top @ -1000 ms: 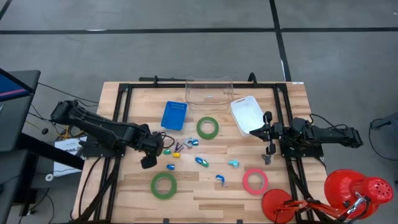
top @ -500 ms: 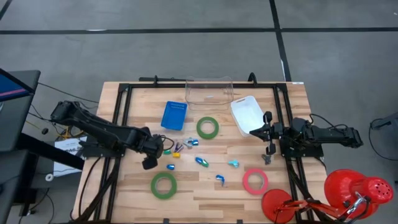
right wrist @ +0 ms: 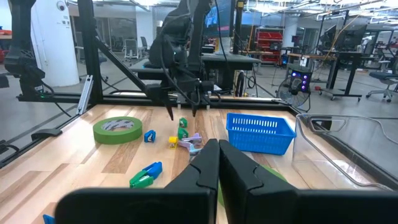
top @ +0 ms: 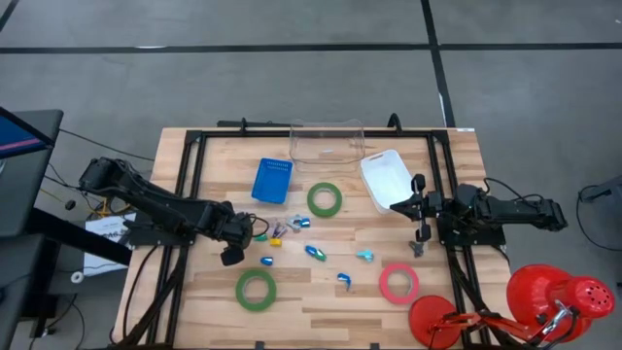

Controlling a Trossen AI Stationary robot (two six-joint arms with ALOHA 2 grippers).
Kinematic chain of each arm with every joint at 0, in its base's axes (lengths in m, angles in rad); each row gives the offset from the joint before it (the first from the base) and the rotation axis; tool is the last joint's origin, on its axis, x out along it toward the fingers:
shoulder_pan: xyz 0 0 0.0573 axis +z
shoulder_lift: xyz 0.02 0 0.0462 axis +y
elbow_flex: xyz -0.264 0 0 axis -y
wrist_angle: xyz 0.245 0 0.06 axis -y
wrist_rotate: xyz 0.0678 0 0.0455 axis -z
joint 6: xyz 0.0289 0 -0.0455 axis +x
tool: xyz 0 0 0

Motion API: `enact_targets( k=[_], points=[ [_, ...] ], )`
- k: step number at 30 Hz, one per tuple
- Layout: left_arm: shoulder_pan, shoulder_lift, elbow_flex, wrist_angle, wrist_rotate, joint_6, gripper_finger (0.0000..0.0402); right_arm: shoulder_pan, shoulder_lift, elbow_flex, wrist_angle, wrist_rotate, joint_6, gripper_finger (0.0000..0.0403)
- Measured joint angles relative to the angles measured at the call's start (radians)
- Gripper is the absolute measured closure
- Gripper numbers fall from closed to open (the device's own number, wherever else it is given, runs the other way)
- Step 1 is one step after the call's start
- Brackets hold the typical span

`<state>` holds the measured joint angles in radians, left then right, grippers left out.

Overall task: Pick and place Stapler, Stapler remover, tape
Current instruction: Put the top left green stapler into the blue bin

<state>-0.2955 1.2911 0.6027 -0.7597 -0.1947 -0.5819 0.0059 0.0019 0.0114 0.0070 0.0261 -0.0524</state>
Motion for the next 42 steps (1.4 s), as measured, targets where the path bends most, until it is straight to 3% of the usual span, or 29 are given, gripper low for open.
enact_targets(
  k=[12, 29, 42],
  points=[
    [0.001, 0.0, -0.045, 0.033, 0.0, 0.0, 0.0129, 0.0, 0.0, 0.0, 0.0, 0.0, 0.0, 0.0402],
    [0.001, 0.0, -0.045, 0.053, 0.001, 0.0, 0.0266, 0.0, 0.0, 0.0, 0.0, 0.0, 0.0, 0.0402],
    [0.001, 0.0, -0.045, 0.063, 0.003, 0.0, 0.0304, 0.0, 0.0, 0.0, 0.0, 0.0, 0.0, 0.0402]
  ],
)
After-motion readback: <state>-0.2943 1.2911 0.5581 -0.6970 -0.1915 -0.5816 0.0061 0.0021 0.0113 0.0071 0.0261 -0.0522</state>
